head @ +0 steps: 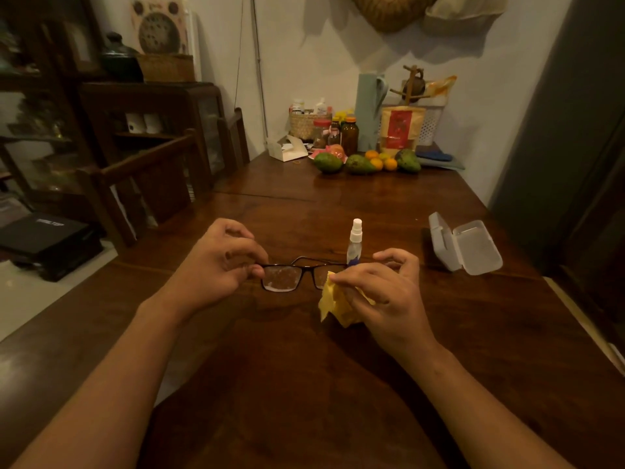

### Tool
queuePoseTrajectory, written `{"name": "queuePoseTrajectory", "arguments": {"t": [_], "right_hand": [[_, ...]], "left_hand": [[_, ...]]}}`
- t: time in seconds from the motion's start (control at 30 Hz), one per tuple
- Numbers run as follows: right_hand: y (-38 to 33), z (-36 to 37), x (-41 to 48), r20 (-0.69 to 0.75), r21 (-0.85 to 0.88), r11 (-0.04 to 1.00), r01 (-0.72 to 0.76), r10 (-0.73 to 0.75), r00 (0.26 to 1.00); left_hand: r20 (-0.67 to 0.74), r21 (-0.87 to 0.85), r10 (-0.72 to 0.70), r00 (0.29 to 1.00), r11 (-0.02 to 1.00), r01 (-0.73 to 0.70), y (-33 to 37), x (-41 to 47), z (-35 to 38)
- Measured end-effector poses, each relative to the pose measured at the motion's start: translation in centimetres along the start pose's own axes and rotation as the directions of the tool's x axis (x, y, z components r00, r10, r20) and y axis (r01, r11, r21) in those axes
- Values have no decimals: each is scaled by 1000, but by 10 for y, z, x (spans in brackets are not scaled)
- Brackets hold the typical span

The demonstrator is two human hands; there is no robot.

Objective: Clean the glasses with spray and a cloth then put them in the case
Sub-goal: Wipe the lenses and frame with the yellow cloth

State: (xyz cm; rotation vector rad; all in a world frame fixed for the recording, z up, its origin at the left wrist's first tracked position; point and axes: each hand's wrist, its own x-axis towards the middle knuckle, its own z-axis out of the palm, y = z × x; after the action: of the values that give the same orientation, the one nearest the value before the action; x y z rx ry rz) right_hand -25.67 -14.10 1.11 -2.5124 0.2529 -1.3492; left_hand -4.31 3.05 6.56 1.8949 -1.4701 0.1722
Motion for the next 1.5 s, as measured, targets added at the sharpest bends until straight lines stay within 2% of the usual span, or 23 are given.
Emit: {"name": "queuePoseTrajectory", "arguments": {"t": [0.17,0.3,0.4,0.63,0.77,1.0,1.13,1.27,1.37,1.5], "right_hand": [[-9,0,3,-28,15,999,37,-36,999],[-22,4,10,-85,1,998,60,-60,995],[-31,7,18,-124,1,1000,28,-28,992],[-42,7,49,-231,-61,996,61,-74,970],[-54,16,59,-186,-129,990,48,-72,980],[-69,28,49,-72,-310,938,153,-183,980],[-63,24,48,101,-233,968,97,-75,992],[-58,23,51,103,-271,961,58,-31,994],[-60,28,50,111,-234,968,85,-60,992],[-55,28,47,144,-231,952,202,-172,975]], "left_hand": [[-112,-192,-92,989,979,69,-1,0,-11],[-163,-271,-151,975,957,103,1,1,-14],[-172,-331,-198,965,934,133,7,1,-13],[-169,-378,-208,963,916,131,22,3,-10],[-192,-354,-198,961,927,120,26,4,-9],[-253,-441,-203,946,894,74,22,5,-9],[-259,-442,-225,939,892,92,22,5,-4],[-276,-423,-215,937,902,83,26,4,-2],[-296,-415,-205,933,907,68,29,4,-2],[-321,-420,-234,918,904,83,29,3,-3]]}}
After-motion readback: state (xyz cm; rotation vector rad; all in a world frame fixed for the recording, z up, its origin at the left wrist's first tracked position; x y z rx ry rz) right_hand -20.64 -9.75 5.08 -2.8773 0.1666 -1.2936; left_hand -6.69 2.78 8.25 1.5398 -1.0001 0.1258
